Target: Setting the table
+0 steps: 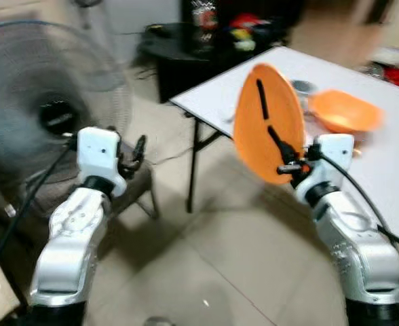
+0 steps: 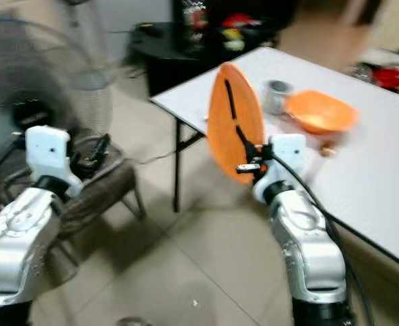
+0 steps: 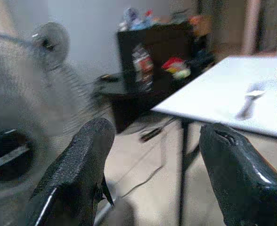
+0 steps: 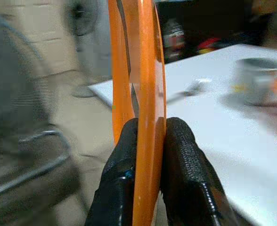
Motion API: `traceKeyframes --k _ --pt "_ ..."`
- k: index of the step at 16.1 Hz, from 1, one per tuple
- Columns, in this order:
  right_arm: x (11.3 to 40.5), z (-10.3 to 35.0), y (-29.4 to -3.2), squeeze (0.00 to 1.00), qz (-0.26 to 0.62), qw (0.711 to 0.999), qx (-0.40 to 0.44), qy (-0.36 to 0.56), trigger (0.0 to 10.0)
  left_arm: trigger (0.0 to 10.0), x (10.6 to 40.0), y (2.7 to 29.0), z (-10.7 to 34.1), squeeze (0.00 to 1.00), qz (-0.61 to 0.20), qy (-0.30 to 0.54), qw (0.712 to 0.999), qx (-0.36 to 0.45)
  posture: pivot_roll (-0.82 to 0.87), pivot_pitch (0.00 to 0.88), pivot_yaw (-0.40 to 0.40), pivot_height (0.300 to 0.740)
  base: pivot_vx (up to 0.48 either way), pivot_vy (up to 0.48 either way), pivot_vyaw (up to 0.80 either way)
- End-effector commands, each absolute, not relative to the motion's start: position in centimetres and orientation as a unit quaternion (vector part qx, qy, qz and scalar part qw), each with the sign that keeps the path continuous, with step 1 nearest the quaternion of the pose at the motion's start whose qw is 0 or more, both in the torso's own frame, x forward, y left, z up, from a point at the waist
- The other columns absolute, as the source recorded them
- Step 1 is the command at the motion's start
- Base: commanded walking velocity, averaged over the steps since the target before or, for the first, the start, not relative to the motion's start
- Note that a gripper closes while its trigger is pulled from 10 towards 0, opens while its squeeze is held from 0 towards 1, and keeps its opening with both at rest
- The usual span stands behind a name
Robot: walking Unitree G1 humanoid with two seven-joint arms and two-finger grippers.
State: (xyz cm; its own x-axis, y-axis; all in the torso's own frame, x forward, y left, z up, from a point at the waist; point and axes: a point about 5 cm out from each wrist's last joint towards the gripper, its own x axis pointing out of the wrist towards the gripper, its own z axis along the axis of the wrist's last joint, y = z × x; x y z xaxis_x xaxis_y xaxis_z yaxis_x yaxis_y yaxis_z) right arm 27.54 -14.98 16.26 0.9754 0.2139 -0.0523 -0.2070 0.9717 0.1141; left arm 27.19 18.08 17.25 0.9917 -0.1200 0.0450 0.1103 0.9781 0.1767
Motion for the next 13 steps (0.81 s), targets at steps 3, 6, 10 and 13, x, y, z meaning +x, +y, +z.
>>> traceKeyframes --k 3,6,10,13 --pt "27.1 16.8 -14.6 0.0 0.121 0.991 0.058 0.007 10.0 10.0 27.4 17.6 17.6 0.0 -0.077 -0.027 0.992 0.092 0.17 0.0 0.003 0.74 0.356 0.0 0.0" --pt "27.0 16.2 -14.2 0.0 0.124 0.99 0.069 0.019 10.0 10.0 27.3 17.9 17.6 0.0 -0.081 -0.024 0.992 0.098 0.17 0.0 0.01 0.74 0.368 0.0 0.0" --pt "26.7 16.3 -14.3 0.0 0.13 0.986 0.101 0.015 10.0 10.0 27.5 17.5 17.2 0.0 -0.094 -0.017 0.991 0.094 0.14 0.0 0.039 0.74 0.37 0.0 0.0" --pt "26.5 17.2 -14.7 0.0 0.127 0.981 0.148 -0.018 10.0 10.0 28.0 16.9 17.2 0.0 -0.106 -0.019 0.99 0.091 0.12 0.0 0.051 0.74 0.368 0.0 0.0"
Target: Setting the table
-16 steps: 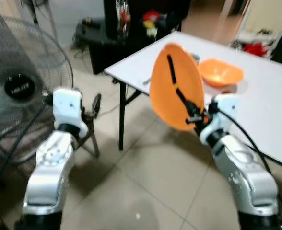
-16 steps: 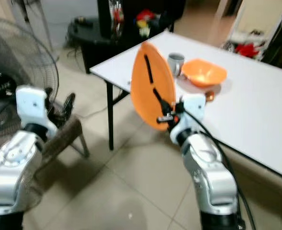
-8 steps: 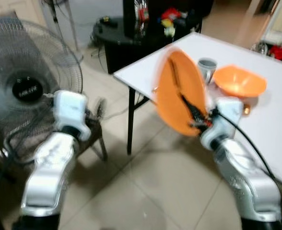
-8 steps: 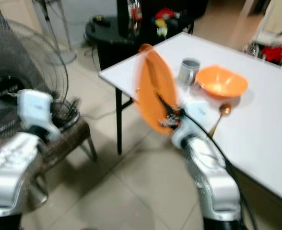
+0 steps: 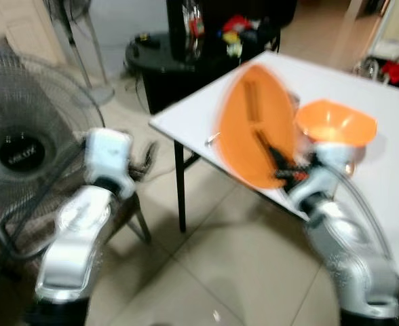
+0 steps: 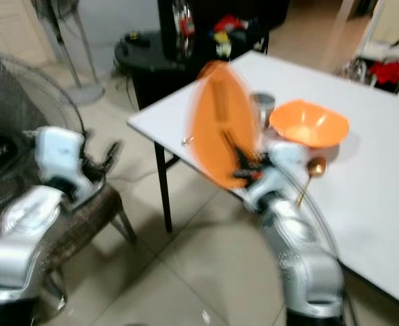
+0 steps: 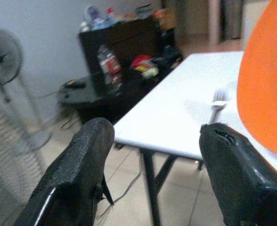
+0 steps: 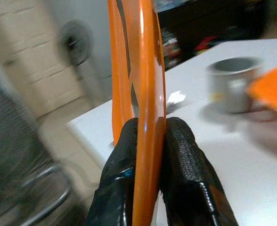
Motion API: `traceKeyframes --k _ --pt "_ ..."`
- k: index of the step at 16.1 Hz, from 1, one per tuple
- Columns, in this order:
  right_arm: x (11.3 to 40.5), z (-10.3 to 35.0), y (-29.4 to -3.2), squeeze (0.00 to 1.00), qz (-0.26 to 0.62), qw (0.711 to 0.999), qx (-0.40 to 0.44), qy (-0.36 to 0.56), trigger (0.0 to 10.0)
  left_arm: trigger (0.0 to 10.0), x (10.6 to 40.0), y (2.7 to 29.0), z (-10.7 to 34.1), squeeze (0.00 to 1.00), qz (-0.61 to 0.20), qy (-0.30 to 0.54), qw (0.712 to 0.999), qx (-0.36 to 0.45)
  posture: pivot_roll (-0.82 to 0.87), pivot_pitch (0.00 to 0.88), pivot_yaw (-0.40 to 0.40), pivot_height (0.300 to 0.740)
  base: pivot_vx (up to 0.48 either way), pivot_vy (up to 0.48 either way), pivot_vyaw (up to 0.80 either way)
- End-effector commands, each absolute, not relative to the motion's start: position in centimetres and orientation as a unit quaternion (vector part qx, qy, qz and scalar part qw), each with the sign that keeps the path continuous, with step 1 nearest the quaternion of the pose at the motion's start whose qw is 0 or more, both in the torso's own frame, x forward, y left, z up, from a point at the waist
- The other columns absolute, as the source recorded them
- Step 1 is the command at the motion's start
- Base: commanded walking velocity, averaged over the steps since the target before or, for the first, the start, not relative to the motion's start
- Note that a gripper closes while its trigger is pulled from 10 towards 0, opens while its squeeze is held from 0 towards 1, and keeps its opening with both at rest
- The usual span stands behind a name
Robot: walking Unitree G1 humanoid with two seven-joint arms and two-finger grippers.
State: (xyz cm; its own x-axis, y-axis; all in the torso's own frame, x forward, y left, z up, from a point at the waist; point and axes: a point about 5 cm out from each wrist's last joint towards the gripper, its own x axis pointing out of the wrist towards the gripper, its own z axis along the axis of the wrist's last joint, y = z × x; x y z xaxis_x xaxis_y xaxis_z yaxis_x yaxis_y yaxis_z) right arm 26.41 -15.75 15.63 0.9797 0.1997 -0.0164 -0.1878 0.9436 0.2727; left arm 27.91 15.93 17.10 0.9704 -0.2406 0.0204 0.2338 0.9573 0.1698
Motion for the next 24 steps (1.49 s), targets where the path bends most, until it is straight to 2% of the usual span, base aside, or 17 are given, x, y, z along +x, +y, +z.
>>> traceKeyframes --k 1,7,19,24 --pt "26.5 17.4 -14.9 0.0 0.124 0.979 0.157 -0.027 10.0 10.0 28.1 16.8 17.2 0.0 -0.106 -0.019 0.99 0.091 0.12 0.0 0.048 0.74 0.368 0.0 0.0" --pt "27.0 18.3 -14.8 0.0 0.128 0.977 0.166 -0.047 10.0 10.0 28.0 17.0 17.2 0.0 -0.097 -0.025 0.991 0.091 0.12 0.0 0.014 0.74 0.369 0.0 0.0" --pt "26.6 18.9 -15.1 0.0 0.118 0.977 0.16 -0.079 10.0 10.0 28.9 16.1 17.5 0.0 -0.107 -0.038 0.99 0.082 0.11 0.0 0.022 0.74 0.362 0.0 0.0" --pt "26.4 18.4 -15.1 0.0 0.11 0.978 0.165 -0.069 10.0 10.0 28.9 16.1 17.5 0.0 -0.102 -0.036 0.99 0.092 0.11 0.0 0.029 0.74 0.0 0.0 -0.08"
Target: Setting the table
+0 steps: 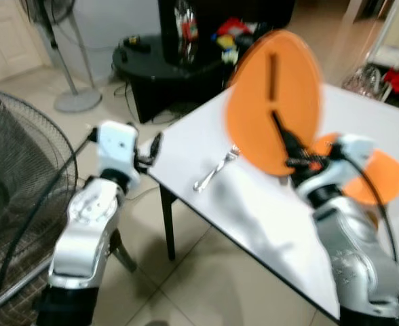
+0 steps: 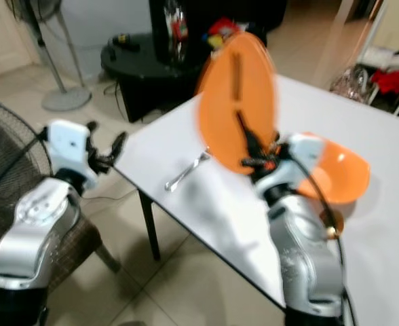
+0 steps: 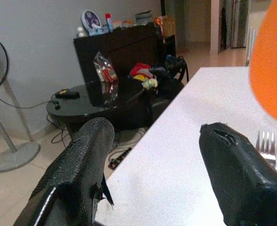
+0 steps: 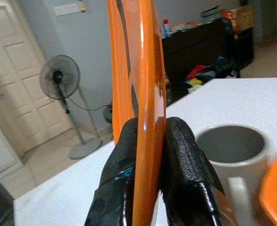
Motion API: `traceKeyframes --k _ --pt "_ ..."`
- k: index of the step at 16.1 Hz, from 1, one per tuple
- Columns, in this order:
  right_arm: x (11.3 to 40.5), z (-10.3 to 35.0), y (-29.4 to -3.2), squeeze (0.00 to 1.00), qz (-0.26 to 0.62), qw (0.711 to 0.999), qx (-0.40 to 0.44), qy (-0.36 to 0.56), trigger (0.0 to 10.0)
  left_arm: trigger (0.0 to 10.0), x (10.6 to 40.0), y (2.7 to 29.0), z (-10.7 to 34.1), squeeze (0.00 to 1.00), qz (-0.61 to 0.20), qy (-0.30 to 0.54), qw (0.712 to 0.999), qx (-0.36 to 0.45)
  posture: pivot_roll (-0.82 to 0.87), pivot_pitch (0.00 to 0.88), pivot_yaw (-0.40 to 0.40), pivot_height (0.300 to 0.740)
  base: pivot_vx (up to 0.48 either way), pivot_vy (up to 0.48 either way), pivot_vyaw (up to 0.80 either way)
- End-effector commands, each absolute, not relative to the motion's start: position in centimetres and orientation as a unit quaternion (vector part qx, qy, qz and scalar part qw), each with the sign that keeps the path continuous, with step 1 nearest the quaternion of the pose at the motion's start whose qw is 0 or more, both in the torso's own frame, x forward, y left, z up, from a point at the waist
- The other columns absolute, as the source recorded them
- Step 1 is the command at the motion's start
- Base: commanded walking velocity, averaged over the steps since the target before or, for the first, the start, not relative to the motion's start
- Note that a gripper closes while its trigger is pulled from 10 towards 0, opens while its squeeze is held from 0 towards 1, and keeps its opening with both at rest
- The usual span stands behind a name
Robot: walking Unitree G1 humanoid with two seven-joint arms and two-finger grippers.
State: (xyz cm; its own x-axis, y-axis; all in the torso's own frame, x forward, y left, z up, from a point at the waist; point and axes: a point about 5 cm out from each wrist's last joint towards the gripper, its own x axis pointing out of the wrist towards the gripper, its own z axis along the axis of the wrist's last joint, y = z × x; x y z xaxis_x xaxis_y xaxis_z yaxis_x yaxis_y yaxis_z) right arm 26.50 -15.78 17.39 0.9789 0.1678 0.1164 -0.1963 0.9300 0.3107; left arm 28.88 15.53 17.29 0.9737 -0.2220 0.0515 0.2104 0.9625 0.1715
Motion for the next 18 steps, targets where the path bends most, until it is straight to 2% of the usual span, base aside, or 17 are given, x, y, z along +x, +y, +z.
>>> traceKeyframes --k 1,9,11,15,16,18 --pt "26.3 18.4 -15.1 0.0 0.11 0.978 0.166 -0.067 10.0 10.0 29.0 16.2 17.5 0.0 -0.102 -0.035 0.99 0.096 0.11 0.0 0.03 0.74 0.0 0.296 -0.74" --pt "25.9 18.1 -15.2 0.0 0.104 0.977 0.177 -0.058 10.0 10.0 29.2 16.3 17.4 0.0 -0.104 -0.032 0.989 0.1 0.1 0.0 0.042 0.74 0.0 0.467 -0.8" --pt "25.9 18.1 -15.3 0.0 0.105 0.976 0.18 -0.056 10.0 10.0 29.3 16.5 17.6 0.0 -0.096 -0.038 0.988 0.117 0.1 0.0 0.041 0.74 0.0 0.0 -0.8" --pt "26.2 17.5 -15.2 0.0 0.101 0.973 0.208 -0.026 10.0 10.0 29.4 17.0 17.7 0.0 -0.093 -0.035 0.987 0.129 0.11 0.0 0.04 0.74 0.0 -0.48 -0.79" --pt "26.5 16.7 -15.2 0.0 0.09 0.964 0.248 0.006 10.0 10.0 29.4 16.9 17.6 0.0 -0.095 -0.033 0.989 0.113 0.11 0.0 0.04 0.74 0.0 0.0 0.0" --pt "26.9 16.0 -15.0 0.0 0.112 0.954 0.276 0.044 10.0 10.0 29.3 16.6 17.4 0.0 -0.121 -0.019 0.985 0.12 0.11 0.0 0.045 0.74 0.0 0.0 0.0"
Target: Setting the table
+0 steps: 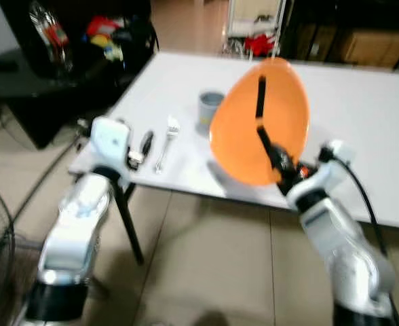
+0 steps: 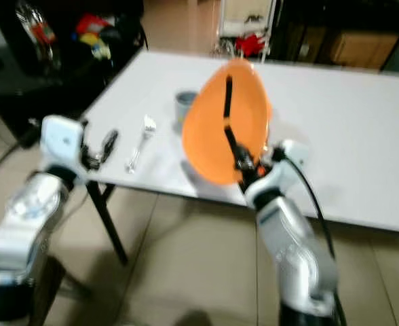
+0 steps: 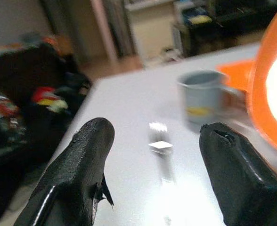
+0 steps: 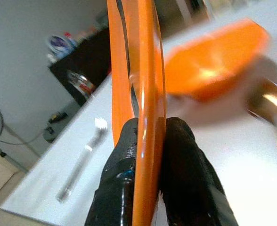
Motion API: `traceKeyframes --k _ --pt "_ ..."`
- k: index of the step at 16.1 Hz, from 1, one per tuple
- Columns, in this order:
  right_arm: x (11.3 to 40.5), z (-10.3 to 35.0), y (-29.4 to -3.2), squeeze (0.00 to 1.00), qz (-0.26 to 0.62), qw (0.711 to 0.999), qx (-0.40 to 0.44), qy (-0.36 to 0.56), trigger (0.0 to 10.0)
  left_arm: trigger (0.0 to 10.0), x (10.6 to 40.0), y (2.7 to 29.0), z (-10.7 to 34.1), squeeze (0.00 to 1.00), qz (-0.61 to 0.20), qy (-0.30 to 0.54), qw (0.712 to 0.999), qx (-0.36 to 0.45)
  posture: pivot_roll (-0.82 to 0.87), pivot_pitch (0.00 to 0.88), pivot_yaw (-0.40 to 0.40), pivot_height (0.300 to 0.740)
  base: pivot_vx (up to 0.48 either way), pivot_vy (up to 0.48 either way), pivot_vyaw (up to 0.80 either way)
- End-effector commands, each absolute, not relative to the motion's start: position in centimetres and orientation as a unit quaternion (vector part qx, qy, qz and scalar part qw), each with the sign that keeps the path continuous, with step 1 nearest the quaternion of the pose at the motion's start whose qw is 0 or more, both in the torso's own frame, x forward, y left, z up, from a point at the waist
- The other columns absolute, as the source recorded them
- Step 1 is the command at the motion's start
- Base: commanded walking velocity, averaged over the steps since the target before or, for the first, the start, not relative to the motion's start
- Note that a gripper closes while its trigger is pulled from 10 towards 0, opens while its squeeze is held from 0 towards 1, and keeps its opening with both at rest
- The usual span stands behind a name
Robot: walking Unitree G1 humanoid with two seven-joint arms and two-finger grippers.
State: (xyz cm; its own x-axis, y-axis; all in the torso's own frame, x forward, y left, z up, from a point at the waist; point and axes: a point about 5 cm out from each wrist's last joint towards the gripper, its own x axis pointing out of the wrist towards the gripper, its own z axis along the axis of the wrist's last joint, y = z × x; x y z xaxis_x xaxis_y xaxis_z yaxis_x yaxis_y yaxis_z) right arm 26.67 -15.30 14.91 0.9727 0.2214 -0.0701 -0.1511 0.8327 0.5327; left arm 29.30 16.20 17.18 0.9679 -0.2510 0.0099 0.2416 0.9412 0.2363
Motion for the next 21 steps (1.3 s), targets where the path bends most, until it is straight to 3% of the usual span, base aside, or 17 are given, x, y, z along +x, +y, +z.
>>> traceKeyframes --k 1,7,10,12,19,21 --pt "27.1 15.9 -14.8 0.0 0.13 0.942 0.305 0.056 10.0 10.0 29.1 16.5 17.2 0.0 -0.136 -0.012 0.984 0.119 0.11 0.0 0.045 0.74 0.0 0.0 0.0" --pt "28.2 15.7 -15.0 0.0 0.189 0.886 0.403 0.134 10.0 10.0 28.3 15.9 17.0 0.0 -0.22 0.011 0.968 0.118 0.12 0.0 0.043 0.74 0.0 0.0 0.0" --pt "28.4 14.3 -14.1 0.0 0.236 0.837 0.431 0.24 10.0 10.0 27.4 15.3 16.6 0.0 -0.277 0.035 0.953 0.122 0.13 0.0 0.043 0.74 0.0 0.0 0.0" --pt "28.6 14.3 -13.8 0.0 0.246 0.815 0.459 0.253 10.0 10.0 27.1 15.3 16.6 0.0 -0.288 0.042 0.949 0.12 0.13 0.0 0.043 0.74 0.0 0.0 0.0" --pt "30.8 12.7 -13.2 0.0 0.211 0.717 0.57 0.342 10.0 10.0 25.9 15.7 16.3 0.0 -0.34 0.084 0.927 0.133 0.14 0.0 0.046 0.74 0.0 0.0 0.0" --pt "31.6 11.8 -13.6 0.0 0.176 0.707 0.582 0.362 10.0 10.0 25.7 16.1 16.0 0.0 -0.339 0.1 0.924 0.144 0.14 0.0 0.043 0.74 0.0 0.0 0.0"
